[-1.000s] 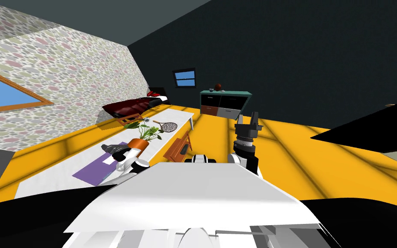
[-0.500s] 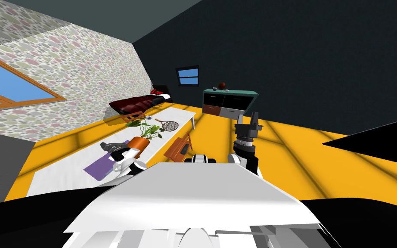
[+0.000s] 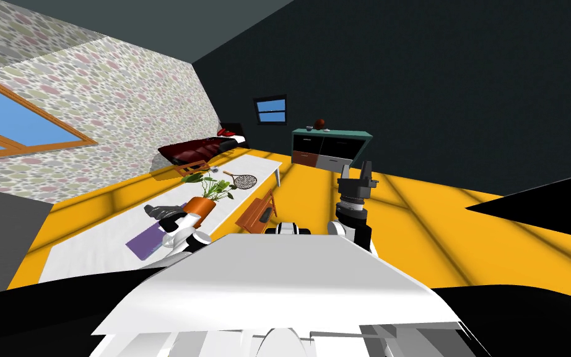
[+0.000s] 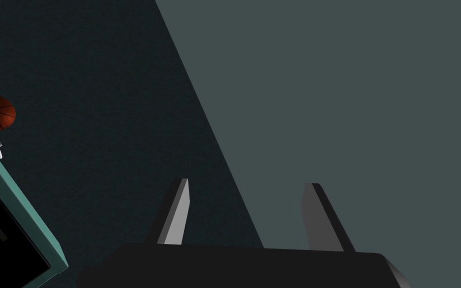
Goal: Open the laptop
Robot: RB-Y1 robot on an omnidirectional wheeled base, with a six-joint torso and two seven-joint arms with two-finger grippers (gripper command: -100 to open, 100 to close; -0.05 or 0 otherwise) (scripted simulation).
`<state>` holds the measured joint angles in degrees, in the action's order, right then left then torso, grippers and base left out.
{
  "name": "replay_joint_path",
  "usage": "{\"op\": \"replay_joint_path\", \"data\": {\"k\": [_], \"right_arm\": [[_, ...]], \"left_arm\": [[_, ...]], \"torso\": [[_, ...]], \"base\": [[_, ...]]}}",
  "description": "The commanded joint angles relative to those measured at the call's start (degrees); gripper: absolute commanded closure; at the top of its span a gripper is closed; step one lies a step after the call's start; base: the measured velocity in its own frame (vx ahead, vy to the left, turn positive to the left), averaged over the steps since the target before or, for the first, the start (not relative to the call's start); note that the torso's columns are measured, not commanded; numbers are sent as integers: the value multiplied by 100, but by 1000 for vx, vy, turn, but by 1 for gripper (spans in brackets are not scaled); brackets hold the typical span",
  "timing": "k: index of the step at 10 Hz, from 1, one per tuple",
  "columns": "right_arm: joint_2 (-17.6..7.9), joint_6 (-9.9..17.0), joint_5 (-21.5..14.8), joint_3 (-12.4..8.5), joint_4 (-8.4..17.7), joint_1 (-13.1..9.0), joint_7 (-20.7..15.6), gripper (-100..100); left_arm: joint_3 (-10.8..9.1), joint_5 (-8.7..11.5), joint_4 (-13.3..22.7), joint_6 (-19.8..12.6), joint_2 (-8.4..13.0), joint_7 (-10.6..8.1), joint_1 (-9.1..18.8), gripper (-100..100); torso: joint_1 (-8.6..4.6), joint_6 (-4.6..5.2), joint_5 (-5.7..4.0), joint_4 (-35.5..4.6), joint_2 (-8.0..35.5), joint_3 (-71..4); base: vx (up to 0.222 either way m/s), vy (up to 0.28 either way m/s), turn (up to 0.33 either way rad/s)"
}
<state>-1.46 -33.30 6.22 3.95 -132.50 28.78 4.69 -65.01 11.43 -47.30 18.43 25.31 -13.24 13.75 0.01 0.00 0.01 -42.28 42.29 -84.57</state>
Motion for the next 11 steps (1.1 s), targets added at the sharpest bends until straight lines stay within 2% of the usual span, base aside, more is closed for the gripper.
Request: {"op": "replay_joint_path", "data": {"k": [1,6,7,8,11], "right_arm": [[0,0,0,0,0,0,0,0],[0,0,0,0,0,0,0,0],[0,0,0,0,0,0,0,0],[0,0,0,0,0,0,0,0],[0,0,0,0,0,0,0,0]], "left_arm": [[-33,-10,-37,-245,186,26,88,-100],[-110,-32,-123,-818,620,85,294,-100],[-114,-36,-136,-733,537,96,283,-100],[-117,-37,-144,-760,542,102,287,0],[-116,-37,-143,-758,541,101,286,0]], "torso": [[-7,-1,-3,-2,6,4],[3,0,1,0,1,1],[0,0,0,0,-1,0],[7,0,2,1,-3,-1],[1,0,0,0,-1,0]], "base": [[-11,-48,12],[-12,-54,8],[-3,-23,3],[-1,-5,0],[0,0,0]]}}
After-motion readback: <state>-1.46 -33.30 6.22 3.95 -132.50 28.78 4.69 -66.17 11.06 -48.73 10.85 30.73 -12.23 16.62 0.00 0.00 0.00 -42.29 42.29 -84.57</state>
